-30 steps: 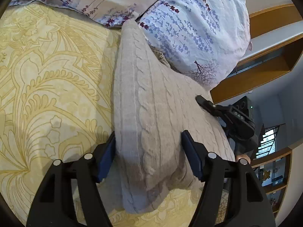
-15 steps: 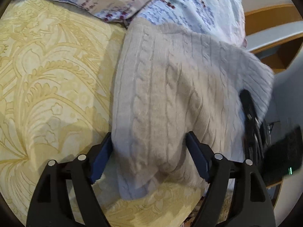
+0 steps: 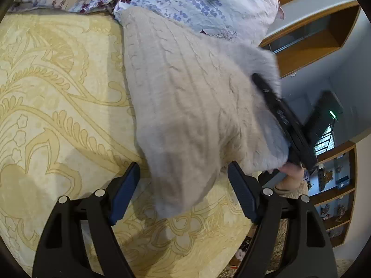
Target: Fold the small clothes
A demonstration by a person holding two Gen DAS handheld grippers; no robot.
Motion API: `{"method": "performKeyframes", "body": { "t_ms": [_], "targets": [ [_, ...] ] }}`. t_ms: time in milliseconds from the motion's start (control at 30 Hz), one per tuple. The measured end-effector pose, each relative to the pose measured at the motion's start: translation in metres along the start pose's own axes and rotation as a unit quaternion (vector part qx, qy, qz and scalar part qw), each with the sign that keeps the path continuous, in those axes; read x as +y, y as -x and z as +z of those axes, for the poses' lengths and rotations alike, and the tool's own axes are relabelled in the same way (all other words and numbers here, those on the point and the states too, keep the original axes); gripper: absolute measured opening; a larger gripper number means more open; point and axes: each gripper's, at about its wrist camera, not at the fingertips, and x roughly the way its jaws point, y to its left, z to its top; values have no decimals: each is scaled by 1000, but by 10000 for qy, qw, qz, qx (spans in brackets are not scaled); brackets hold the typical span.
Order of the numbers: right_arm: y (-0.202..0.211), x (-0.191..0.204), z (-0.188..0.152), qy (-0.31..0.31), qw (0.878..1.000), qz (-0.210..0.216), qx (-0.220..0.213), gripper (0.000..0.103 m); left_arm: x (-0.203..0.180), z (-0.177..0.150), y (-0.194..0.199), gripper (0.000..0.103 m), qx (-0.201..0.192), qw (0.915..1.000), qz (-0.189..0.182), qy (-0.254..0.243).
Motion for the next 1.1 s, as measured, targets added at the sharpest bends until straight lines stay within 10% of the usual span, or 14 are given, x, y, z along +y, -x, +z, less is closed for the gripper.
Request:
{"method": "performKeyframes", "body": {
  "t_ms": [100,233,433,833,967,1100],
  "targets": [
    [-27,-24,-13,-615,9953,-130,733,23,-3,0,-2,77,29,10000,-69,27],
    [11,-56,-19,-1567,9870,-121,349,61,0,-7,7,77,-56,9999,-110,22],
    [67,-75,-45,-2419,9670,787,151,63,-2,-16,25,73,-444,9990,-94,11],
    [86,-30,-81,-2035,9706,1163,545,55,-14,-29,24,34,-526,9968,438,-404],
    [77,-26,-90,-2099,9660,1369,641,15,-11,-29,23,21,-524,9972,411,-341],
    [92,-24,-85,-1973,9714,1293,277,10,-7,-32,27,15,-578,9974,322,-299]
  ]
}}
